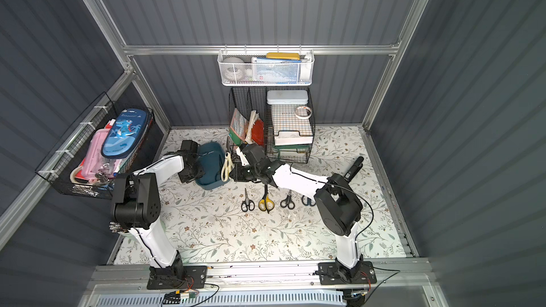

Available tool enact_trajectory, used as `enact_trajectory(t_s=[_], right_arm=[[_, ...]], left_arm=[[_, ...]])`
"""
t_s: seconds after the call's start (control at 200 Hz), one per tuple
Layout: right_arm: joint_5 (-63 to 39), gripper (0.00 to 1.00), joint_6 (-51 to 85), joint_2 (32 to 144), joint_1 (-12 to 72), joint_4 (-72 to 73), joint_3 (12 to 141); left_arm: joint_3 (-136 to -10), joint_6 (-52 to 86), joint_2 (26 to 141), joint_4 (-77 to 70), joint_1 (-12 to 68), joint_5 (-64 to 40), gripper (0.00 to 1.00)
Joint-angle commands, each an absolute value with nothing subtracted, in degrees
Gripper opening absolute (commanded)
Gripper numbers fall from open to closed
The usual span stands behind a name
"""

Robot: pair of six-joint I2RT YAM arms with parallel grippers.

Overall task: Take the scissors out of the storage box
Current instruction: Move the storage box to the center of the board.

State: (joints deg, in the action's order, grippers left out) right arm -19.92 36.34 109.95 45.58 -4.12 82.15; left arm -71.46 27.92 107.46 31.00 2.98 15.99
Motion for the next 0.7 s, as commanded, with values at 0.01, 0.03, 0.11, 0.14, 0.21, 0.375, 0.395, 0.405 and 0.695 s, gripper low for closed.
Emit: enact_trajectory(t_s=[0.01,0.03,0.11,0.14,0.21,0.375,0.395,0.405,0.695], right_arm=[[-20.9,0.09,34.7,107.4,45.6,-4.4,81.6],[-21.2,0.09,34.7,107.4,45.6,-4.5,81.5],[-22.5,0.09,34.6,107.2,45.7,-5.6,81.5],[-22.8,0.09,34.7,107.1,45.8,-5.8,81.3],[-22.9,0.09,35.4,106.5,46.3,-5.1,80.1],[-22.5,0.09,39.7,106.0,48.1,-0.8,75.5],[-22.5,0.09,40.6,106.1,48.3,-0.1,75.0],[-22.5,0.09,41.0,106.1,48.4,0.3,74.7],[-21.7,0.09,52.6,112.0,53.3,8.8,72.7]], left_arm=[[-72.4,29.2,108.7,31.0,1.7,17.4,0.23],[-72.7,29.2,109.0,31.1,1.5,17.6,0.22],[-73.6,29.2,109.8,31.2,0.5,17.6,0.20],[-73.8,29.2,110.0,31.1,0.1,17.6,0.20],[-74.4,29.2,110.6,31.0,-0.8,17.9,0.20],[-76.2,28.1,112.3,30.5,-2.0,18.0,0.19],[-76.2,27.9,112.4,30.4,-2.0,18.1,0.19],[-76.3,27.9,112.5,30.3,-2.1,18.1,0.19],[-76.1,26.9,106.0,29.4,-2.0,14.8,0.40]])
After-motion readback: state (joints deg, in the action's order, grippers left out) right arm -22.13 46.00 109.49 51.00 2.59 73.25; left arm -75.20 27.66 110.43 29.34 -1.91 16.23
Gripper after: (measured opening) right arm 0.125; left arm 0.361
